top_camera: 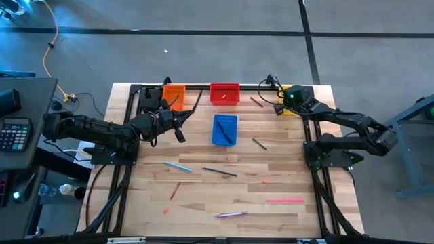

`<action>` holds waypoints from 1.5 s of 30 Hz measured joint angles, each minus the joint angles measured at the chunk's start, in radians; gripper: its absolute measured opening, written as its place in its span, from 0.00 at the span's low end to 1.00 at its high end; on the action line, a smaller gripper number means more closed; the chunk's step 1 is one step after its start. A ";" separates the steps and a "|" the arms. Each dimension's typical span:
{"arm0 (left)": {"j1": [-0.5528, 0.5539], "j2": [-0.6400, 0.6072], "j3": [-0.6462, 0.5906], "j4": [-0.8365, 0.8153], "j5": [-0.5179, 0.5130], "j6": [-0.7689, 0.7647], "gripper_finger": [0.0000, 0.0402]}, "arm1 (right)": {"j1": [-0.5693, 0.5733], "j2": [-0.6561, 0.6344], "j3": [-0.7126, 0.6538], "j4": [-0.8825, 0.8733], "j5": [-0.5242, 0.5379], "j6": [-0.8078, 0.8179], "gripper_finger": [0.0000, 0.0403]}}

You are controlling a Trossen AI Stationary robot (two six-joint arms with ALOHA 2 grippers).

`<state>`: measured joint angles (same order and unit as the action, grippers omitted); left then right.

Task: Sort crayons/erasers/pens/pencils in bins
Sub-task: Put the black pencil into the yellow bin

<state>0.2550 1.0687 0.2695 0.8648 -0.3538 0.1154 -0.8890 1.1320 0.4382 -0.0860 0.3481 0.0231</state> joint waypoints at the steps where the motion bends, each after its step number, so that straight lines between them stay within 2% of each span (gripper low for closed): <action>1: 0.000 0.000 0.000 0.000 0.000 0.000 0.02 | 0.000 0.000 -0.002 0.001 0.001 -0.003 0.01; 20: -0.001 0.000 0.000 0.006 -0.002 -0.030 0.02 | 0.035 0.002 -0.002 -0.019 0.080 0.106 0.01; 29: -0.001 0.000 0.000 0.006 -0.004 -0.018 0.02 | 0.098 0.002 -0.002 -0.157 0.217 0.227 0.01; 38: -0.001 0.000 0.000 0.005 0.001 -0.016 0.02 | 0.099 0.006 -0.002 -0.191 0.220 0.250 0.01; 45: -0.001 0.000 0.000 0.000 0.003 -0.014 0.02 | 0.099 0.072 -0.002 -0.212 0.224 0.246 0.01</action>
<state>0.2543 1.0687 0.2695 0.8646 -0.3508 0.1010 -0.7898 1.2042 0.4358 -0.2984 0.5720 0.2687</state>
